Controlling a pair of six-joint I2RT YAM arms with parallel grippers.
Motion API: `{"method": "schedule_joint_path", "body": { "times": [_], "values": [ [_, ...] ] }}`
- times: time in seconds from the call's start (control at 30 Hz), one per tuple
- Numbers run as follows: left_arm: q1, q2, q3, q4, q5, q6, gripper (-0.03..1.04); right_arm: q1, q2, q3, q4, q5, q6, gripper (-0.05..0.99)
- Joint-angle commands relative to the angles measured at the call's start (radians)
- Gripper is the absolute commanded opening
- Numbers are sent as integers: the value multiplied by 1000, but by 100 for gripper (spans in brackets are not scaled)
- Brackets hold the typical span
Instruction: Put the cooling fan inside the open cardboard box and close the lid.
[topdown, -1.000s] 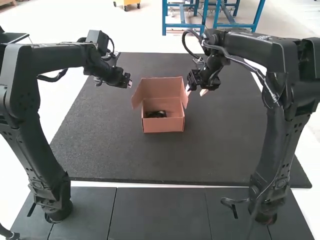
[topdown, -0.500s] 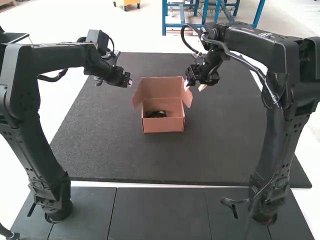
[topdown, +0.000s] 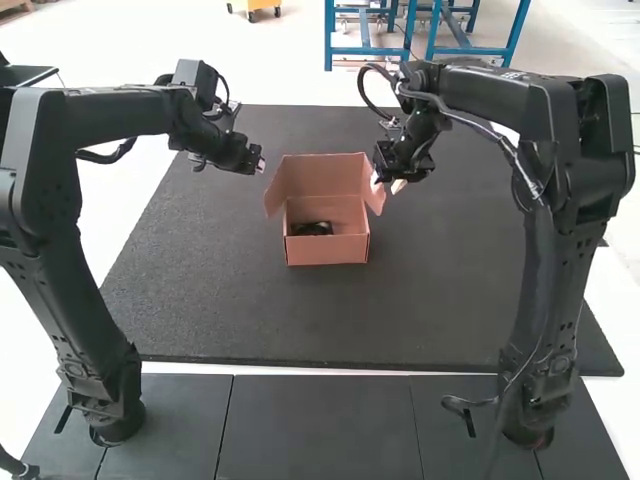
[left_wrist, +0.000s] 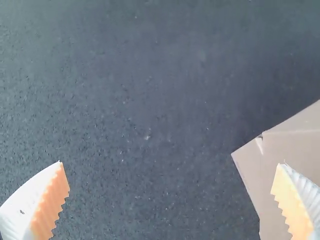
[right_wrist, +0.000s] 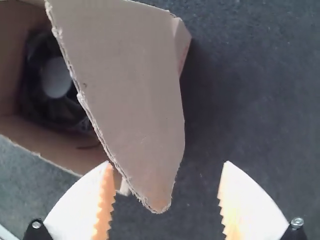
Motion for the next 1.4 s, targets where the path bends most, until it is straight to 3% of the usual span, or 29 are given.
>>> {"method": "schedule_joint_path", "body": {
  "times": [0.0,0.13,0.3,0.73,1.13,1.37],
  "values": [
    [5,33,16,-5,6,9,95,0,-7,1,7,-32,-1,29],
    [1,41,22,-14,15,16,95,-1,-7,2,24,-63,-4,-2],
    [-5,50,42,-16,49,30,95,-1,-7,7,27,-70,-9,-2],
    [-94,54,91,-34,109,29,95,-3,-7,30,25,-86,2,-2],
    [-93,48,92,-70,110,30,95,23,-7,50,12,-181,35,-2],
    [-82,41,92,-93,110,32,95,43,1,13,-11,-184,23,-2]
  ]
}}
